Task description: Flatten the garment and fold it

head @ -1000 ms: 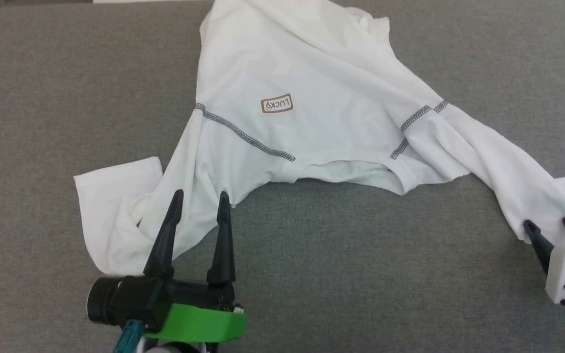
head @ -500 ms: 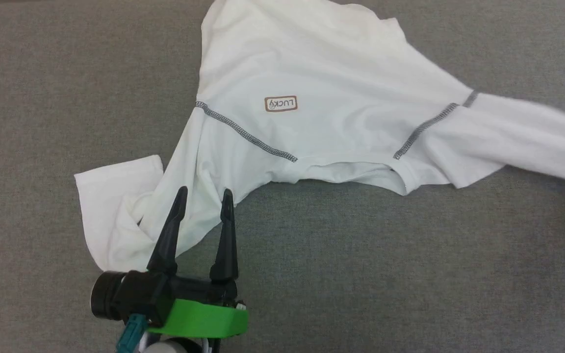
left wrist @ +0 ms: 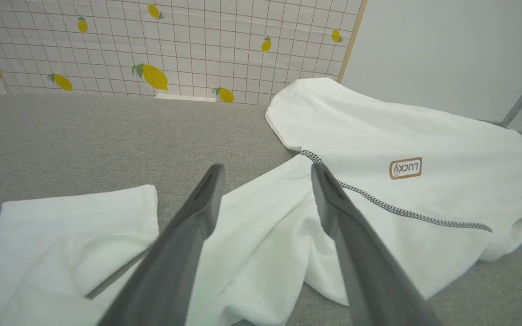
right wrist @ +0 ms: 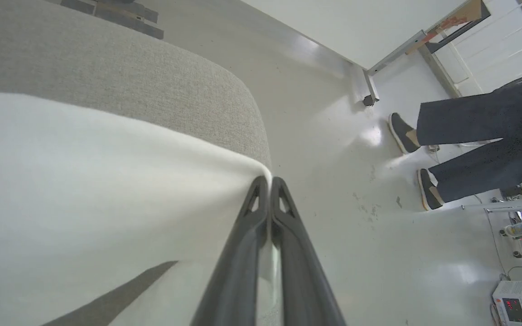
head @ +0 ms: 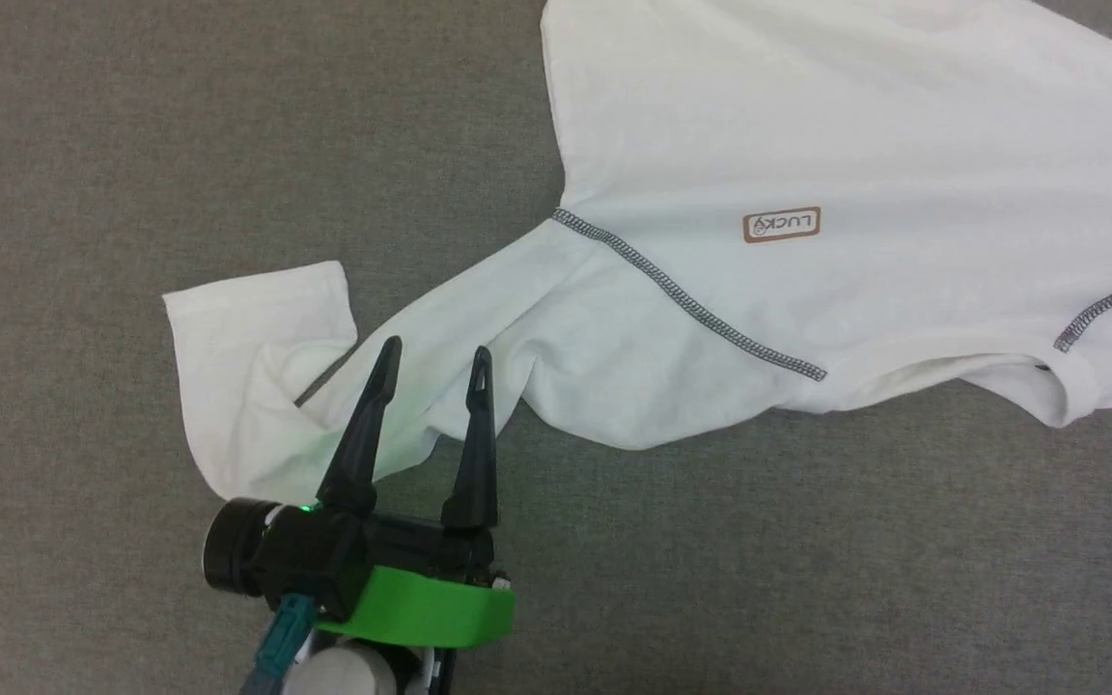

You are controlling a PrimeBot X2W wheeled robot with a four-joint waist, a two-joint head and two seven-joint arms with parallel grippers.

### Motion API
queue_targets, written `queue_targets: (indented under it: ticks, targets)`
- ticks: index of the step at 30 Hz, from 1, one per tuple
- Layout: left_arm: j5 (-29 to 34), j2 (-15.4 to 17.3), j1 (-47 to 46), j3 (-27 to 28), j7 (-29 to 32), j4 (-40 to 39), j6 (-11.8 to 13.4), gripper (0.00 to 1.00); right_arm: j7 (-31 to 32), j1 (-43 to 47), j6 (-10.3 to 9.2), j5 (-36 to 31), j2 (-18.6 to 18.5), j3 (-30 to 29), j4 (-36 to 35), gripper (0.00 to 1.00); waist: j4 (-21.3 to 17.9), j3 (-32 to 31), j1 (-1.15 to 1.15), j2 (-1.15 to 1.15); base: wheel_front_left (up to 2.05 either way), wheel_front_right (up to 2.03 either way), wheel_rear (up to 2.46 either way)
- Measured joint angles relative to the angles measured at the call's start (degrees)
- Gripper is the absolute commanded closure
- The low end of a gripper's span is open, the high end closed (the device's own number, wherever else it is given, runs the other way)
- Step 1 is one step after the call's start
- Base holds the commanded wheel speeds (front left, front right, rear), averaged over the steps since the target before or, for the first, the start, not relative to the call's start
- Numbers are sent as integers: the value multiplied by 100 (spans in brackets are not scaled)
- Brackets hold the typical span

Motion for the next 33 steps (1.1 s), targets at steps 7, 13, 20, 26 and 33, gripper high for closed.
queue_targets:
  ticks: [7,13,20,26,33]
  targets:
    - [18,0,-152,-130,-1,114,1,0,-659,-519,0,-187,553,348,689,0,157,165,1,0,0,0,0]
    - [15,-3,-131,-67,-1,218,1,0,-1392,-478,0,196,992,448,396,0,137,-78,1,0,0,0,0]
    - [-10,3,222,181,-1,268,-8,0,-1956,994,-1,392,2120,289,-1261,0,-23,-612,1,0,0,0,0]
    - [-25,135,519,461,-1,256,-4,0,-2096,2522,-1,190,3582,76,-2579,0,-171,-1067,0,0,0,0,0]
    - [163,673,664,486,675,229,-108,0,-2279,3467,-1,171,4288,176,-3376,0,-412,-1494,0,0,0,0,0]
